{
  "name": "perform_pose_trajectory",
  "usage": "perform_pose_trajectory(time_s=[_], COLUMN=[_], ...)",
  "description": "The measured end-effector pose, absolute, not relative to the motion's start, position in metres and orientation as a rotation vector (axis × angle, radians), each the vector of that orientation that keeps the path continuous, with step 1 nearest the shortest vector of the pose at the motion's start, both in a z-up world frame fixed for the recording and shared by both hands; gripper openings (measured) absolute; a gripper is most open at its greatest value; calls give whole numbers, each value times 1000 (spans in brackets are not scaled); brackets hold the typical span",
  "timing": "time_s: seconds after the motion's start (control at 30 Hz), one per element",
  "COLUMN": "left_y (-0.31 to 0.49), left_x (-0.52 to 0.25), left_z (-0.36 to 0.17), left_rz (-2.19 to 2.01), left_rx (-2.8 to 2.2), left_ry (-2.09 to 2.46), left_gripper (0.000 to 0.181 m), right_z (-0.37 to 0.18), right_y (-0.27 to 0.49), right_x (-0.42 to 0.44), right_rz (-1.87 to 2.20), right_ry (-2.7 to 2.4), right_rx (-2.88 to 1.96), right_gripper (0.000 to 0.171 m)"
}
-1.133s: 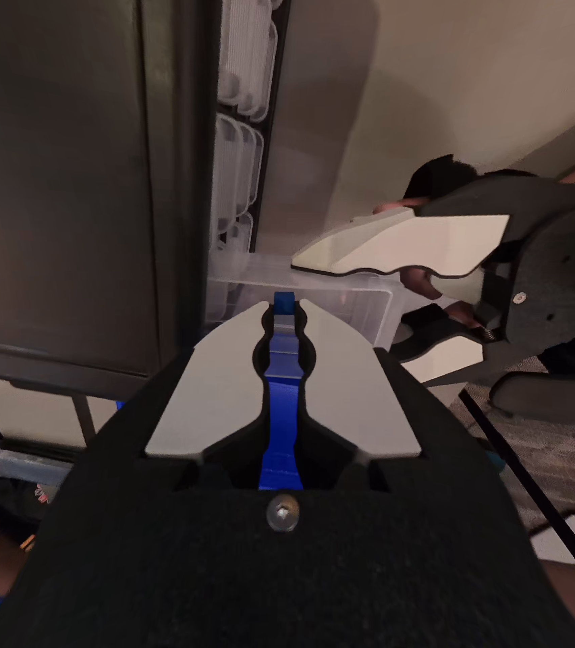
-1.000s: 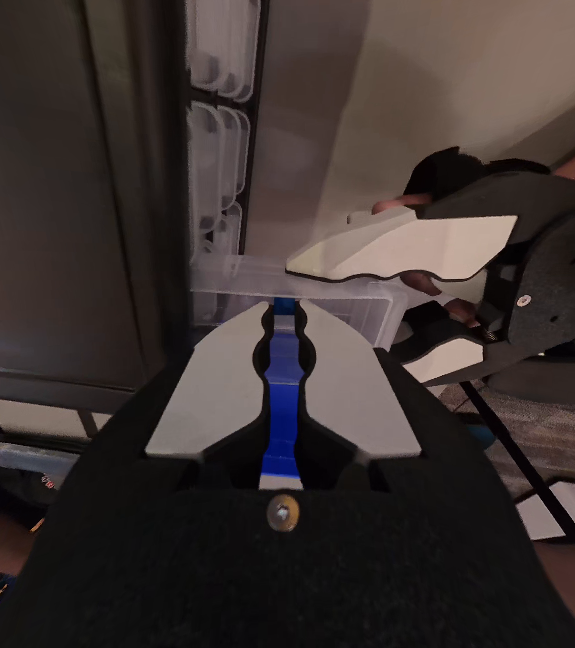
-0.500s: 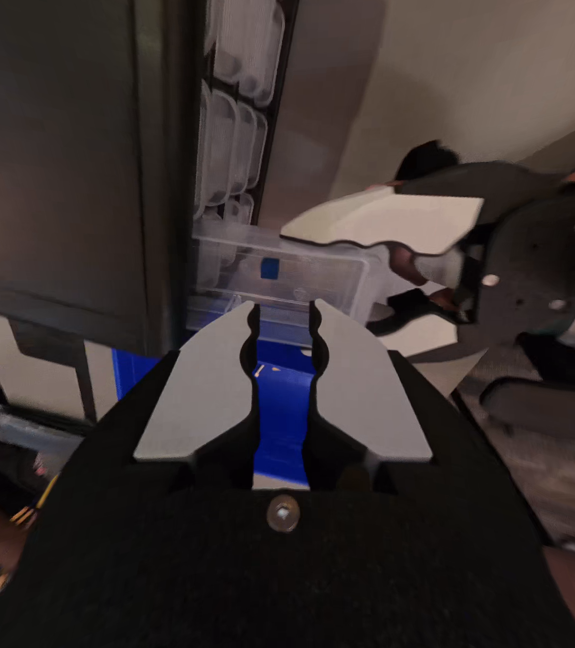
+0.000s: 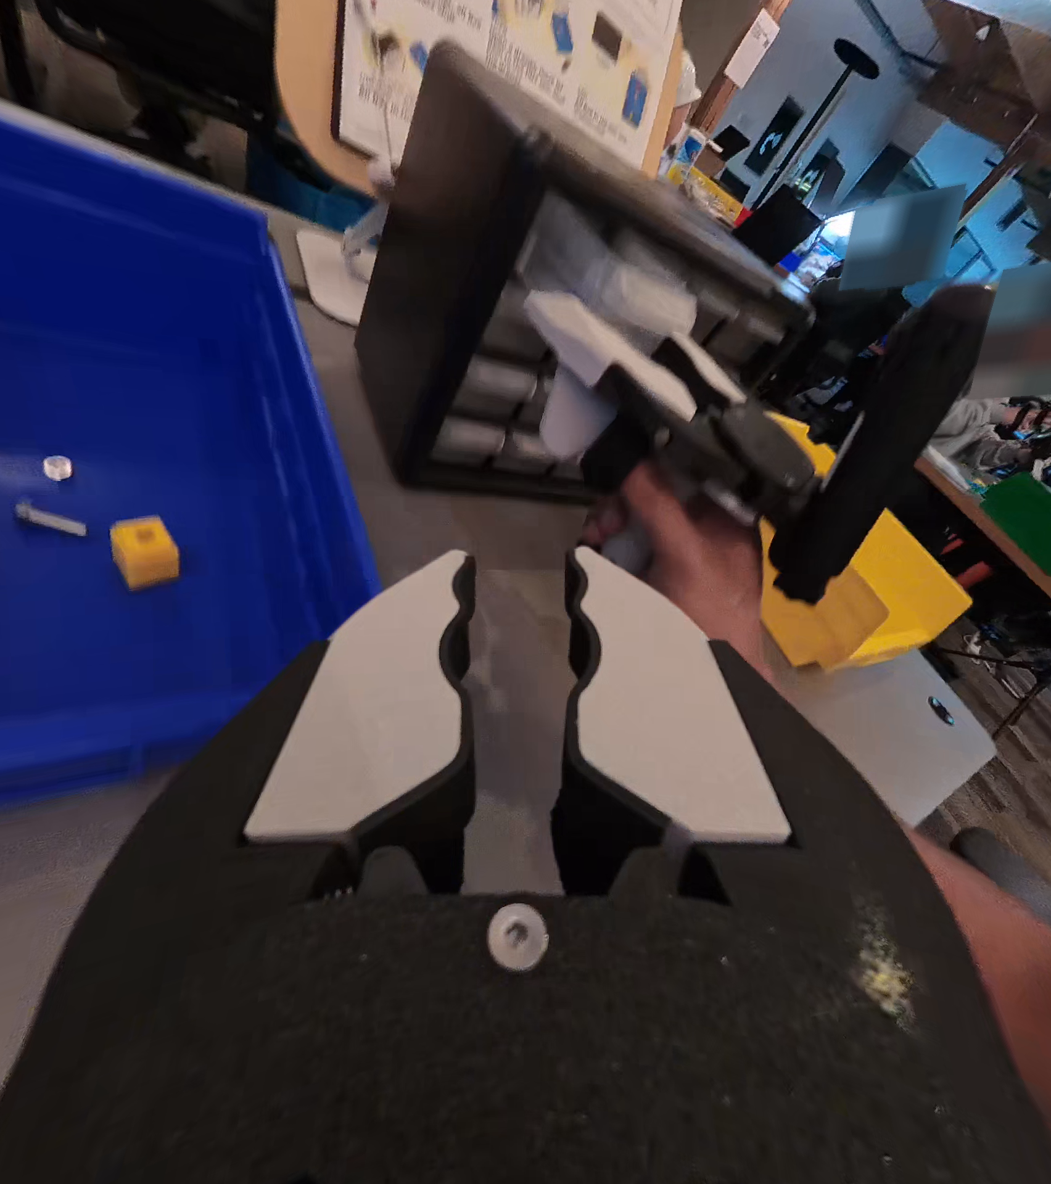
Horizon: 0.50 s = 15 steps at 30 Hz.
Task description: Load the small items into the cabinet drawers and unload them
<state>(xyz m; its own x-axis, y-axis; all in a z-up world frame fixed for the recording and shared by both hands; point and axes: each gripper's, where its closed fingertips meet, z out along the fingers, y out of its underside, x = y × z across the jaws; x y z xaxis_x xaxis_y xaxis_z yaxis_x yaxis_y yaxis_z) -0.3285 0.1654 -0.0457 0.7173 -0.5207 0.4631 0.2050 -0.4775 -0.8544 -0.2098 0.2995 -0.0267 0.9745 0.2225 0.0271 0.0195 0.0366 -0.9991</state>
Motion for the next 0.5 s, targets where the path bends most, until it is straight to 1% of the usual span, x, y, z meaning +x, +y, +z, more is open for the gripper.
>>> perform_pose_trajectory(time_s=[0.1, 0.13, 0.17, 0.2, 0.23, 0.27, 0.33, 0.37, 0.43, 0.5], left_y=[143, 139, 137, 136, 136, 137, 143, 145, 147, 147], left_x=[-331, -333, -333, -331, -329, -328, -331, -331, -331, -331], left_z=[-70, -74, -75, -74, -73, -71, -66, -63, -61, -61], left_rz=[-871, -861, -860, -875, -881, -862, -778, -741, -652, -573], left_rx=[-1861, -1842, -1824, -1807, -1793, -1775, -1722, -1696, -1688, -1671], left_ry=[244, 234, 226, 232, 245, 251, 247, 259, 292, 316], left_gripper=[26, 26, 26, 26, 26, 26, 26, 30, 44, 52], right_z=[-43, -44, -43, -39, -34, -29, -22, -21, -20, -19], right_y=[284, 276, 267, 259, 253, 249, 248, 250, 258, 267], right_x=[-207, -202, -197, -193, -191, -191, -194, -198, -204, -208], right_rz=[206, 207, 205, 208, 217, 226, 235, 242, 244, 228], right_ry=[-231, -232, -235, -241, -245, -243, -250, -259, -269, -268], right_rx=[-1590, -1596, -1590, -1575, -1557, -1545, -1549, -1556, -1573, -1581], right_gripper=[70, 63, 53, 38, 20, 6, 7, 8, 9, 10])
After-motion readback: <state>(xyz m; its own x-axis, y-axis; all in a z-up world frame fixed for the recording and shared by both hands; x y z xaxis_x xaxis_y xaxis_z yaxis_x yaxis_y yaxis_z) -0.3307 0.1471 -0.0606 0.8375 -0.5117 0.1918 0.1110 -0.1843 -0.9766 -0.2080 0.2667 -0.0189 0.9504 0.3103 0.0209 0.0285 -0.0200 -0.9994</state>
